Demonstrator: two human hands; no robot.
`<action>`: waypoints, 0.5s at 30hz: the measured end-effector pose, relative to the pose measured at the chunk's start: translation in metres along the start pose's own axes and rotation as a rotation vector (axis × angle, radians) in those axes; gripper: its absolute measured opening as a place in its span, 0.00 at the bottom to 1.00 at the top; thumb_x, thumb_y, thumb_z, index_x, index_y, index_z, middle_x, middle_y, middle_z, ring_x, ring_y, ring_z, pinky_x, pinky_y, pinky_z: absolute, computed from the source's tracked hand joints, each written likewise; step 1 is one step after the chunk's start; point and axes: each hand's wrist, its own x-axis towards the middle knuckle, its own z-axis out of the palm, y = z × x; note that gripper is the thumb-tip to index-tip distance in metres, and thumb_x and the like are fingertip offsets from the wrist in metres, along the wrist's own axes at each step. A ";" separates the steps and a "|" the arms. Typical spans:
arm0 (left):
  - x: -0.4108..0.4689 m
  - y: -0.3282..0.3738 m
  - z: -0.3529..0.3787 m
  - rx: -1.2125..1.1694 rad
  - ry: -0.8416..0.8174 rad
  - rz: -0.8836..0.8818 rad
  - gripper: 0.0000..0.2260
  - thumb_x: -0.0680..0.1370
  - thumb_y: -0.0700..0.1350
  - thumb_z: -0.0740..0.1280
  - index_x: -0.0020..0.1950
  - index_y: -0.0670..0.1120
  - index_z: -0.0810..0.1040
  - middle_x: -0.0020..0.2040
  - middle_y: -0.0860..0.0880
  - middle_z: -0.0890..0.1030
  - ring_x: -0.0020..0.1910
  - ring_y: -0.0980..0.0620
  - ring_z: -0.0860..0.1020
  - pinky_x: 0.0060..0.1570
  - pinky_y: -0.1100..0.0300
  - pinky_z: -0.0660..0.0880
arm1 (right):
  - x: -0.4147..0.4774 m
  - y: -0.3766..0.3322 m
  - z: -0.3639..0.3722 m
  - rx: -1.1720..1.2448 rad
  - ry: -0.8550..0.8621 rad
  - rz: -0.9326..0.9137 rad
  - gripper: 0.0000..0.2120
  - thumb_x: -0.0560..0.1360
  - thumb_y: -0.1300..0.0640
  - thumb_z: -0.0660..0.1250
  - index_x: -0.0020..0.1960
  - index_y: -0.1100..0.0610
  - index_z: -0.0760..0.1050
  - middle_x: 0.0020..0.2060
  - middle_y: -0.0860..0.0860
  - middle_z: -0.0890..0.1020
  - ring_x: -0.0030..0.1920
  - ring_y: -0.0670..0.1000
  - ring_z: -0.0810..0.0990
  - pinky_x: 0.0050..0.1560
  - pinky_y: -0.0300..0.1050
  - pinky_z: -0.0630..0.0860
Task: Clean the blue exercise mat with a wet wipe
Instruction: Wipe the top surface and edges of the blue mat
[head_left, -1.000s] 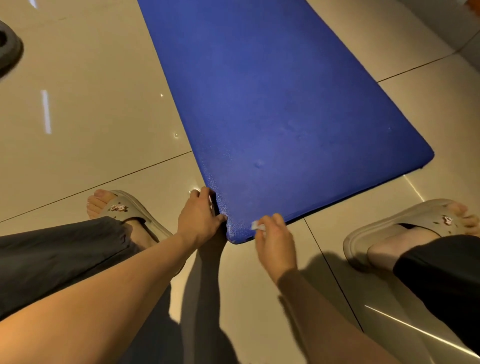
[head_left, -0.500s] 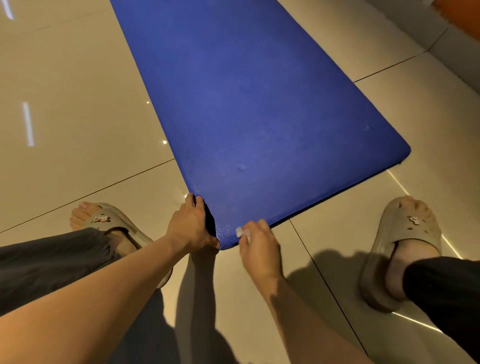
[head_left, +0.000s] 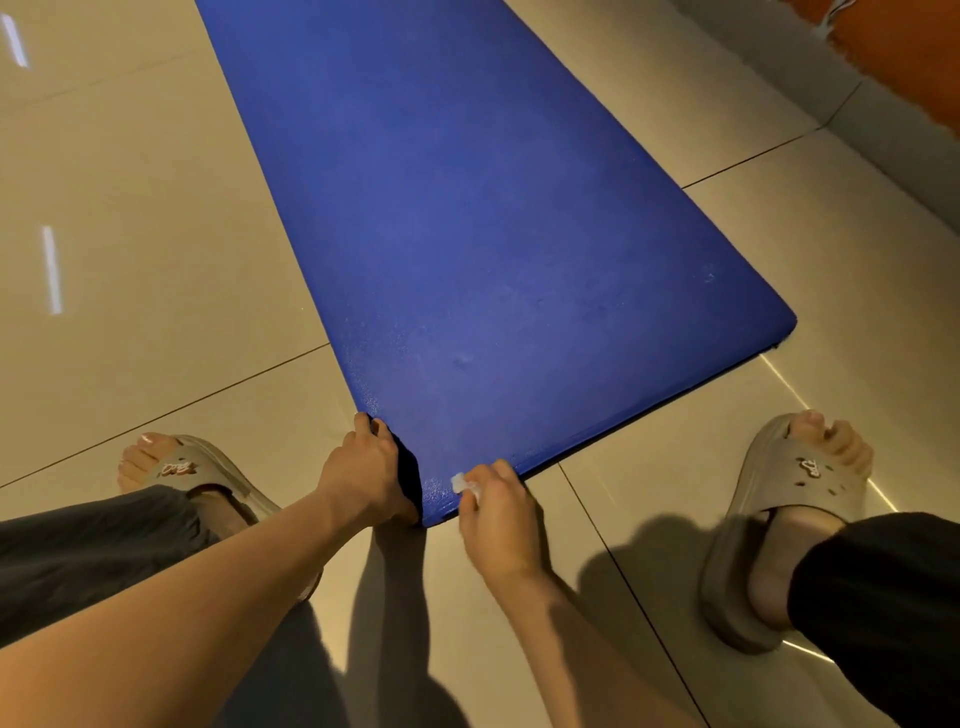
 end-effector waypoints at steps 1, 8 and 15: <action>0.001 0.001 -0.003 -0.002 -0.019 -0.005 0.56 0.60 0.64 0.83 0.78 0.45 0.59 0.69 0.44 0.66 0.61 0.46 0.74 0.60 0.54 0.79 | 0.008 0.010 -0.008 -0.013 0.029 0.000 0.08 0.83 0.53 0.62 0.55 0.55 0.78 0.54 0.50 0.76 0.48 0.52 0.80 0.51 0.47 0.80; -0.003 0.014 0.001 -0.076 0.007 -0.093 0.59 0.57 0.67 0.83 0.79 0.43 0.59 0.71 0.44 0.63 0.63 0.46 0.73 0.61 0.53 0.78 | 0.067 0.080 -0.067 -0.033 0.309 0.261 0.04 0.81 0.56 0.66 0.52 0.56 0.78 0.48 0.50 0.75 0.46 0.53 0.80 0.48 0.48 0.81; -0.002 0.020 0.002 -0.076 0.021 -0.127 0.60 0.56 0.65 0.83 0.79 0.44 0.58 0.72 0.45 0.62 0.61 0.46 0.76 0.56 0.54 0.79 | 0.019 0.027 -0.021 -0.020 0.021 0.000 0.09 0.82 0.53 0.63 0.57 0.53 0.79 0.54 0.48 0.77 0.48 0.50 0.80 0.49 0.45 0.81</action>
